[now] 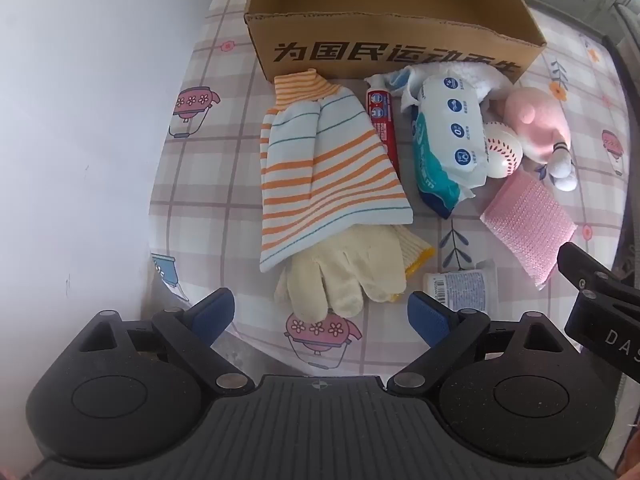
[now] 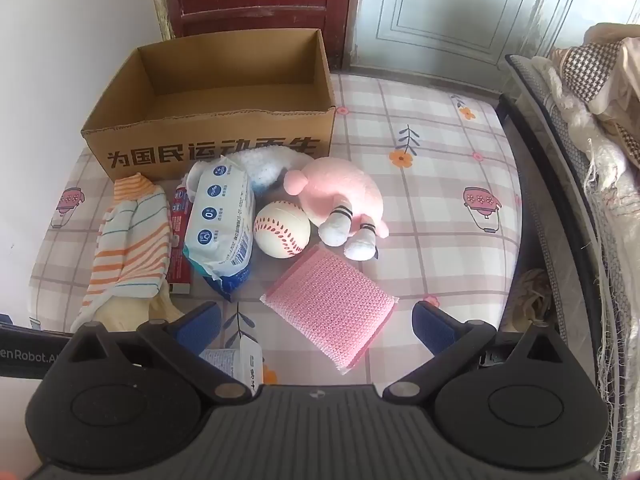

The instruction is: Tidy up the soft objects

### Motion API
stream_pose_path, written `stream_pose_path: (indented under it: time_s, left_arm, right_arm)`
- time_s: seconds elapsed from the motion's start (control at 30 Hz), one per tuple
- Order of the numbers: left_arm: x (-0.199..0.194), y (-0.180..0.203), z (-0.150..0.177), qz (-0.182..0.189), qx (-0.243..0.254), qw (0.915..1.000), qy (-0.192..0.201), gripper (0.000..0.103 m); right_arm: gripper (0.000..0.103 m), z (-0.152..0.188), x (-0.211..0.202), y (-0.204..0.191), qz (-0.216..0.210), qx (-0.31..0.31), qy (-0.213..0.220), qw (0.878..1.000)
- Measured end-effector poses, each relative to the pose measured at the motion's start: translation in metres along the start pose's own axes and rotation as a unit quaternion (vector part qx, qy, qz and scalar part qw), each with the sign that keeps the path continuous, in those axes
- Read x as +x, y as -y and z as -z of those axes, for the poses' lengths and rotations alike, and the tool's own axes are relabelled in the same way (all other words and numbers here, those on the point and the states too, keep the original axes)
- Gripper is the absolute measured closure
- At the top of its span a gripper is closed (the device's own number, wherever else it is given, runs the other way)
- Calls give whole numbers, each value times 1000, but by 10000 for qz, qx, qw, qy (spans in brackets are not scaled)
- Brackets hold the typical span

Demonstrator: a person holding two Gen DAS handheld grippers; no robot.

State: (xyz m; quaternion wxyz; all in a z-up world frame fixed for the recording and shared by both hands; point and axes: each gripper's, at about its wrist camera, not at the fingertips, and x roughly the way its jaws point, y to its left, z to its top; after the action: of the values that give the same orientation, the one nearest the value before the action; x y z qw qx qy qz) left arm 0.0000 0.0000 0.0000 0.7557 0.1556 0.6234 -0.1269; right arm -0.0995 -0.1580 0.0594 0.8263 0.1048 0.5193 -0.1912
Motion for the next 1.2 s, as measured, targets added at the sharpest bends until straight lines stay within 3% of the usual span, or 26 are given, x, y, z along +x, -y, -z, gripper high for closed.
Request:
stream_pose_path:
  time_s: [1.2]
  left_arm:
    - [0, -2, -1, -63, -134, 9999, -25, 10]
  right_arm:
    - [0, -4, 3, 3, -99, 53, -38, 9999]
